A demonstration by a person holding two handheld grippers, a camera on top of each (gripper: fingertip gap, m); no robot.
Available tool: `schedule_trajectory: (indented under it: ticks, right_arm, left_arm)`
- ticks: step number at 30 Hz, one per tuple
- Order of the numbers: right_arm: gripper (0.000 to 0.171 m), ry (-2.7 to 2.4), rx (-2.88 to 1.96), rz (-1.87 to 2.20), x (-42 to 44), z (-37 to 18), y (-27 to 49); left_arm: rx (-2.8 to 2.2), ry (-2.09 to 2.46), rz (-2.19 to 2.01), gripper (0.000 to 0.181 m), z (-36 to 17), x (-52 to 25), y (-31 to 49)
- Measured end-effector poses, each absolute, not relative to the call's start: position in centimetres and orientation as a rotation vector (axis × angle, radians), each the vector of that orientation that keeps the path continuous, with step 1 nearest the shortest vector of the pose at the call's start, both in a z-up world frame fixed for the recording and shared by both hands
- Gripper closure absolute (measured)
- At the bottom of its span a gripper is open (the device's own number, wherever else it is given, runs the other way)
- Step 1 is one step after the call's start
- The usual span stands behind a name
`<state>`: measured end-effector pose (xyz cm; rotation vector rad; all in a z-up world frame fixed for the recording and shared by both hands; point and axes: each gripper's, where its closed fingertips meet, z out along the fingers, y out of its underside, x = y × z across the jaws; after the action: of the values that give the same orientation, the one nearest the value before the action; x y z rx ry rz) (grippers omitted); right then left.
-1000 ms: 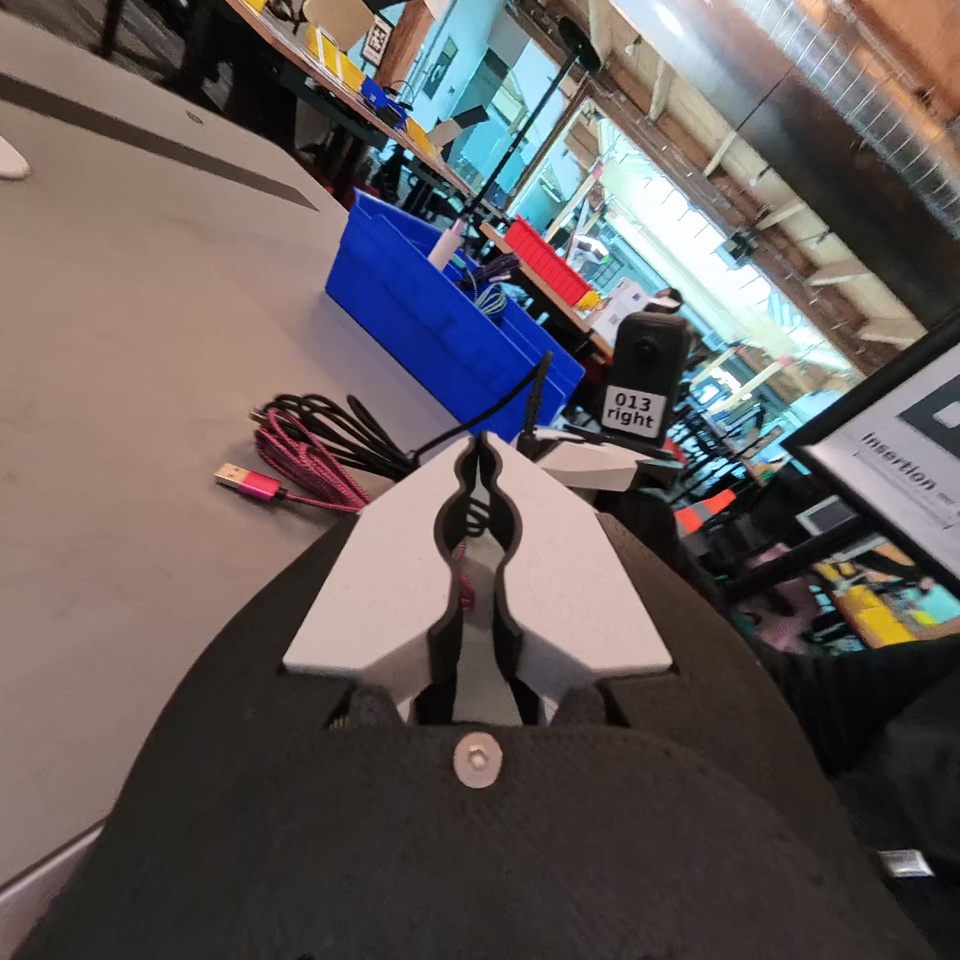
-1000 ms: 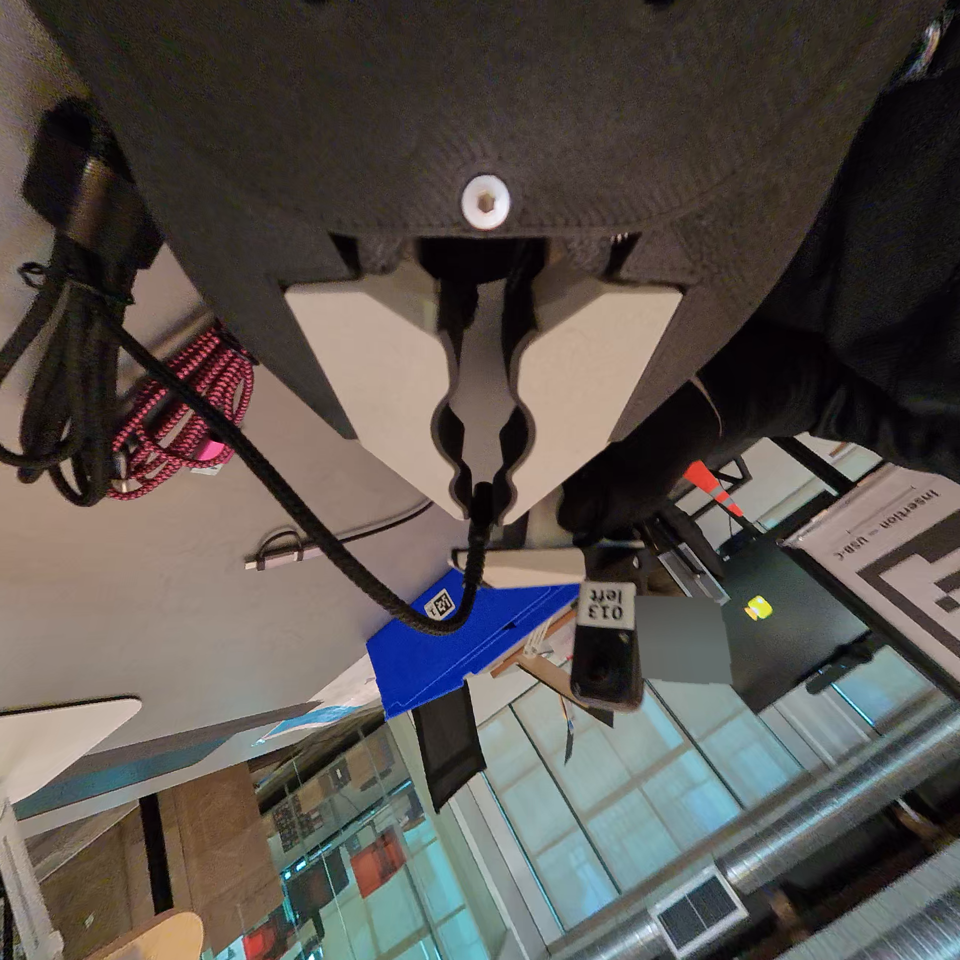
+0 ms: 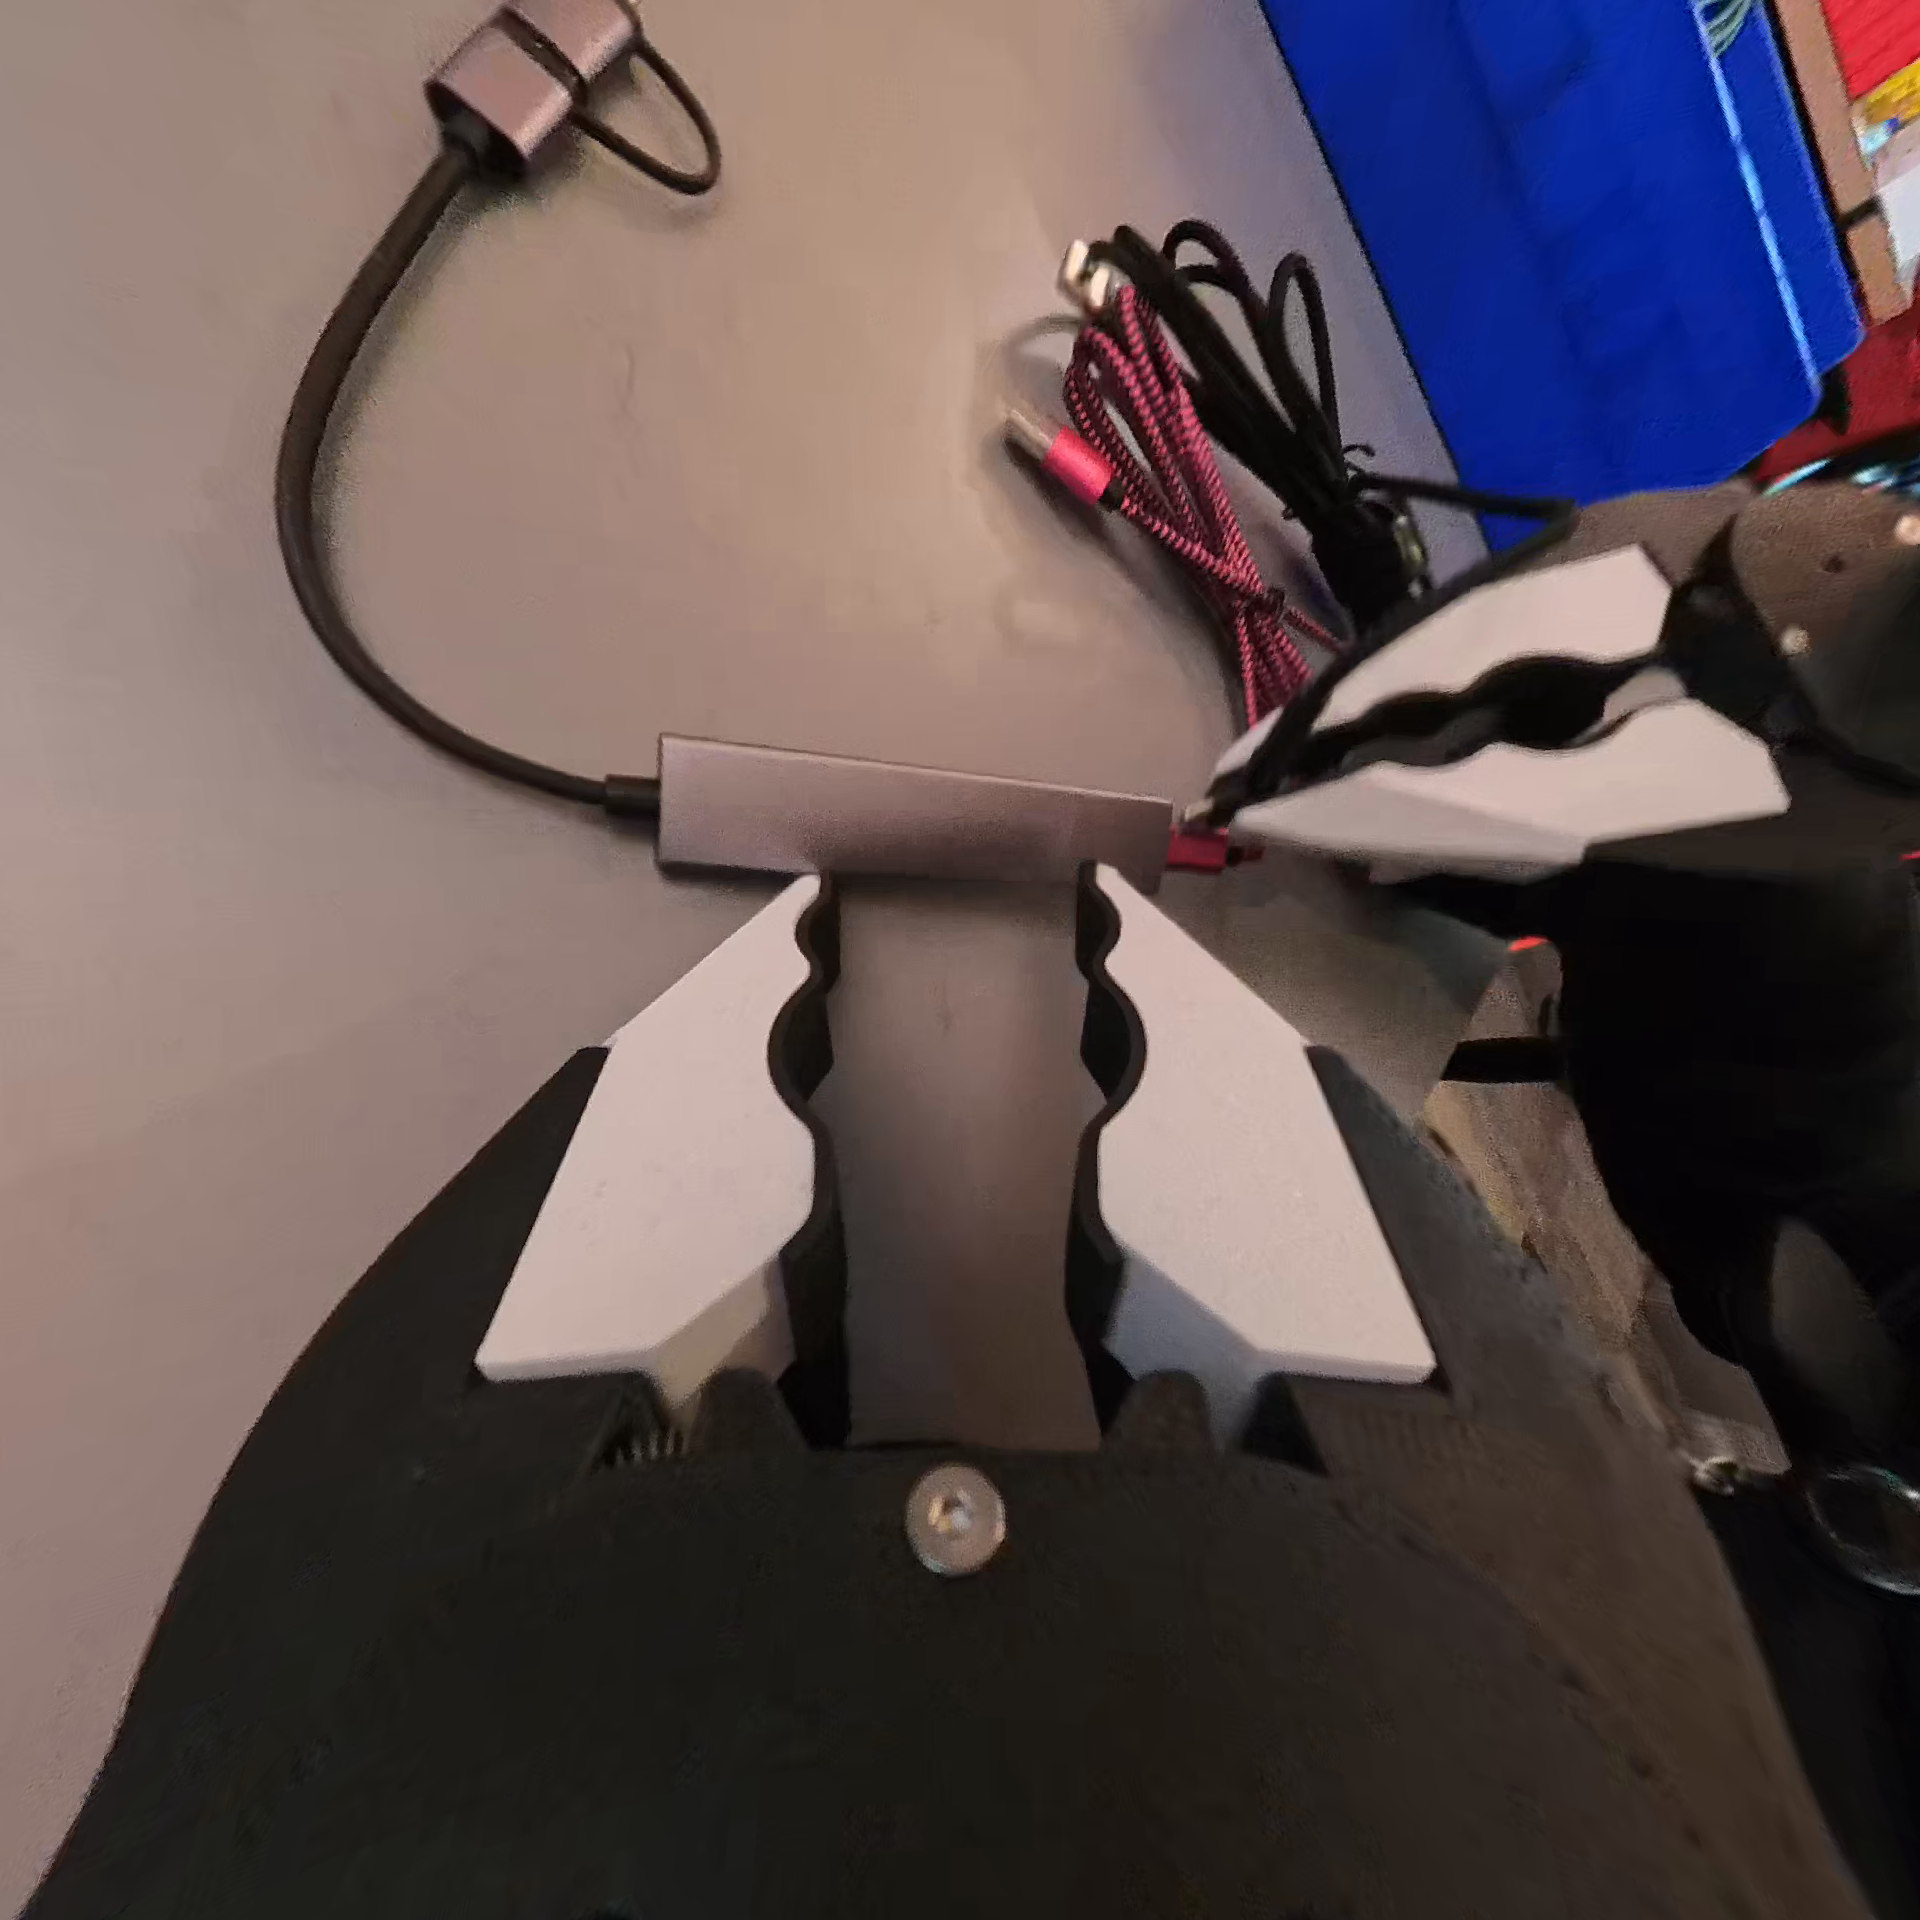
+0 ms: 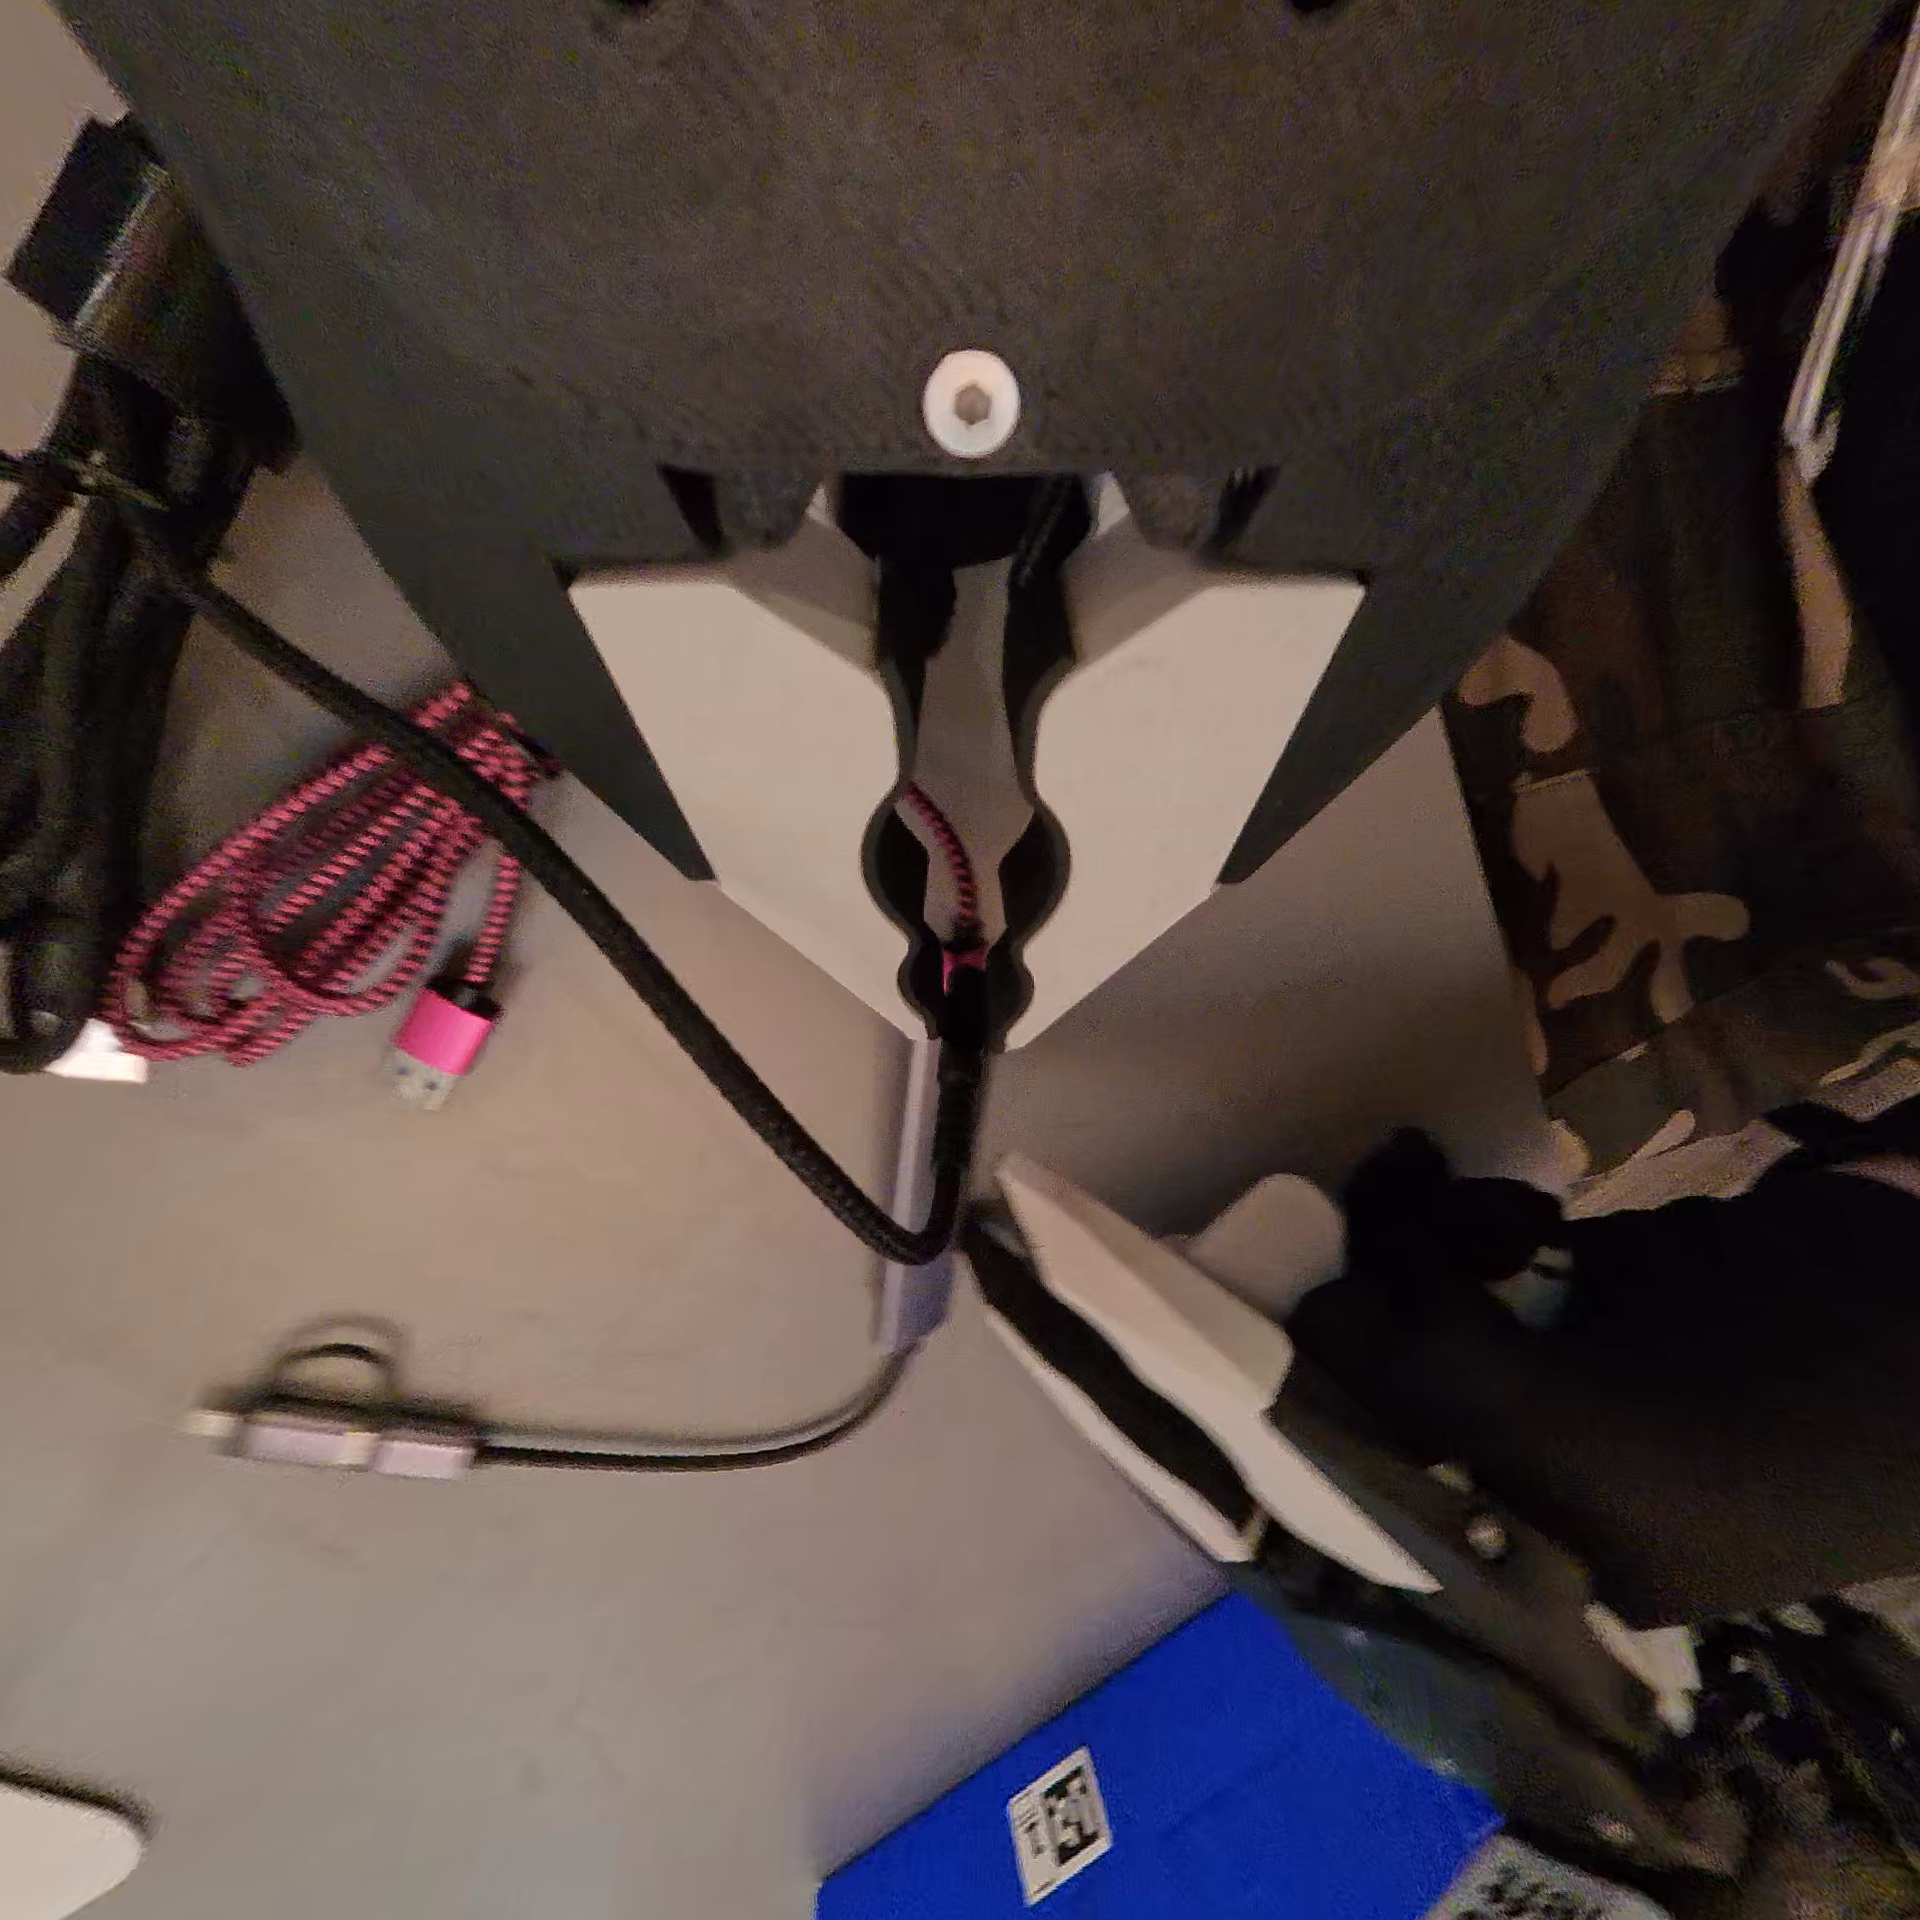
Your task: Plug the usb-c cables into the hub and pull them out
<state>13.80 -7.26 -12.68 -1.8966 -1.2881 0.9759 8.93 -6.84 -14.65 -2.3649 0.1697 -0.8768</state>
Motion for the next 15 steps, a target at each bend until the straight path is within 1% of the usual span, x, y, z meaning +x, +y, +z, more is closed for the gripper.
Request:
schedule_trajectory:
  ticks: [1,4,9,12,15]
  right_arm:
    - [0.168,-1.308,-1.897,0.993,13.5,-12.8,-7.7]
    - [0.167,-1.419,-1.885,0.974,12.6,-13.5,-9.2]
    - [0.167,-1.455,-1.847,1.125,11.4,-12.8,-11.5]
    - [0.167,-1.335,-1.839,1.183,12.0,-11.5,-10.4]
    - [0.167,-1.201,-1.863,1.104,14.0,-10.9,-7.3]
  left_arm:
    - [-2.361,0.163,-0.907,0.136,-14.6,9.2,-6.3]
    - [-2.356,0.146,-0.959,0.136,-14.4,9.8,-5.2]
    - [-2.346,0.136,-1.035,0.135,-14.3,10.2,-4.3]
    - [-2.355,0.141,-1.045,0.134,-14.2,10.4,-3.6]
    - [-2.354,0.150,-1.034,0.128,-14.1,10.7,-3.4]
